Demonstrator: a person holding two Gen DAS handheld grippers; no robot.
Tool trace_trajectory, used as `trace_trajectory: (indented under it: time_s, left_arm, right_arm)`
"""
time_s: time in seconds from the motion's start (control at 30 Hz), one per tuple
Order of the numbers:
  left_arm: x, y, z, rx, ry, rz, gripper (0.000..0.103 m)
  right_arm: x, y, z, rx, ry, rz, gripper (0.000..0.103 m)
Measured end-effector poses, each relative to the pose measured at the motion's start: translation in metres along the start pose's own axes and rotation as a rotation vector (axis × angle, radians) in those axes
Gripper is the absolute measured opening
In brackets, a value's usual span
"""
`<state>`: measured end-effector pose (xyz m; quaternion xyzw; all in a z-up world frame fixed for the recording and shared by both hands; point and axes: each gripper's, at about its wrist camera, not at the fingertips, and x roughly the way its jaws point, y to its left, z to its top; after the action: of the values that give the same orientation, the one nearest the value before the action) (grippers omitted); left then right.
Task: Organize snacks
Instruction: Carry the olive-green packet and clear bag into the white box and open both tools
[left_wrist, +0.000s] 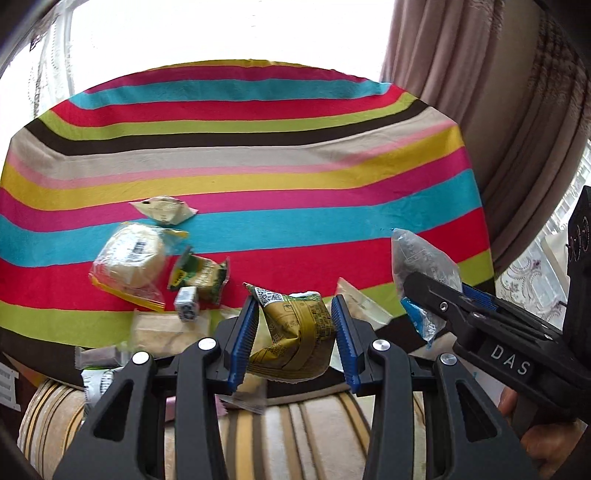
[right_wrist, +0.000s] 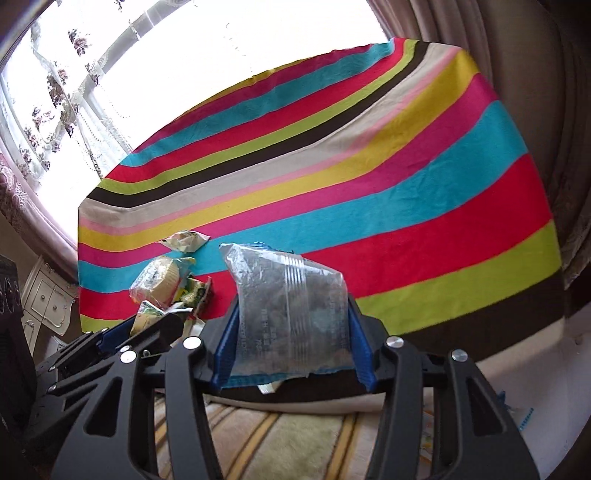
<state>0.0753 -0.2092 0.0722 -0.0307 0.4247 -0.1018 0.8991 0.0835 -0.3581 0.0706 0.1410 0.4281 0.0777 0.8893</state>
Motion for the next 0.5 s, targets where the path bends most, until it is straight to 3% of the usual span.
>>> trace_trajectory:
  time_s: [0.27,0.5]
  left_arm:
    - [0.003,-0.065,-0.021,0.099,0.077,-0.141,0.039]
    - [0.021,-0.097,-0.036,0.119,0.172,-0.241,0.039]
  right_arm:
    - [-0.040,-0.055,-0.036,0.056,-0.010,-0.150,0.053]
    - [-0.055,-0.094,-0.063,0.110,-0.008,-0.296,0.052]
